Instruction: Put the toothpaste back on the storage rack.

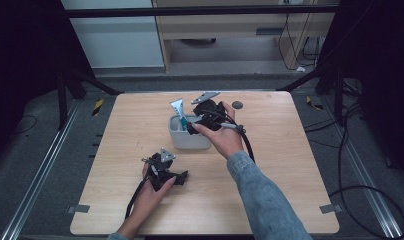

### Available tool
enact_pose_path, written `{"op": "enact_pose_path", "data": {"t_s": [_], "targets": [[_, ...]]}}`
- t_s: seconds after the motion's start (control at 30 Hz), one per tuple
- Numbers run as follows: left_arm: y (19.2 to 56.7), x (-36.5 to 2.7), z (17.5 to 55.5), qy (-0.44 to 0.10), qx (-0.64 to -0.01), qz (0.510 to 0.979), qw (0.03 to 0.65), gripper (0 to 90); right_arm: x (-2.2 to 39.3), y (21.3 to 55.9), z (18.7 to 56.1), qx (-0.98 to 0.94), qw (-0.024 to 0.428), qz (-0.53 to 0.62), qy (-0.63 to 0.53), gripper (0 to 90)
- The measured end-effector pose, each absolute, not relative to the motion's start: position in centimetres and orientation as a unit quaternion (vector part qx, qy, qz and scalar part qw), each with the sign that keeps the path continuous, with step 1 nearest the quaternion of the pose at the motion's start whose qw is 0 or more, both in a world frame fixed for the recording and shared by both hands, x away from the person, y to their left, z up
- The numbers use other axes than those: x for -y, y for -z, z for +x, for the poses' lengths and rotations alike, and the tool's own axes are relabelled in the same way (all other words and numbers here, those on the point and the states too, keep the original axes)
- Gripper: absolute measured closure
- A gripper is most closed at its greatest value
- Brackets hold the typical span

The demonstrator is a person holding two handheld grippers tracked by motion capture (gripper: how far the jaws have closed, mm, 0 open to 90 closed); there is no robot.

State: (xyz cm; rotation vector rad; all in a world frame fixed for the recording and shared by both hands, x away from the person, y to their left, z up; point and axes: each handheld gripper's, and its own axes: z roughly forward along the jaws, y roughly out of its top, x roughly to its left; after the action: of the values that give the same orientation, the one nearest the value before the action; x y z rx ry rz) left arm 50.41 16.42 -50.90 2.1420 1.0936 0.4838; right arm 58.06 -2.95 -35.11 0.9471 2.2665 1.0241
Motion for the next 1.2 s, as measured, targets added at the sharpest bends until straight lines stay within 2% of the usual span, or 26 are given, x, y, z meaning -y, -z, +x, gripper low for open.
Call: {"op": "enact_pose_path", "data": {"t_s": [0.43, 1.2], "targets": [[50.9, -16.4, 50.4, -0.186, -0.418, 0.823, 0.337, 0.0, 7.6, 35.2, 56.9, -0.818, 0.264, 0.364, -0.357, 6.2], [50.9, -16.4, 50.3, -0.183, -0.416, 0.824, 0.339, 0.0, 16.2, 41.3, 55.5, -0.799, 0.288, 0.408, -0.335, 9.7]]}}
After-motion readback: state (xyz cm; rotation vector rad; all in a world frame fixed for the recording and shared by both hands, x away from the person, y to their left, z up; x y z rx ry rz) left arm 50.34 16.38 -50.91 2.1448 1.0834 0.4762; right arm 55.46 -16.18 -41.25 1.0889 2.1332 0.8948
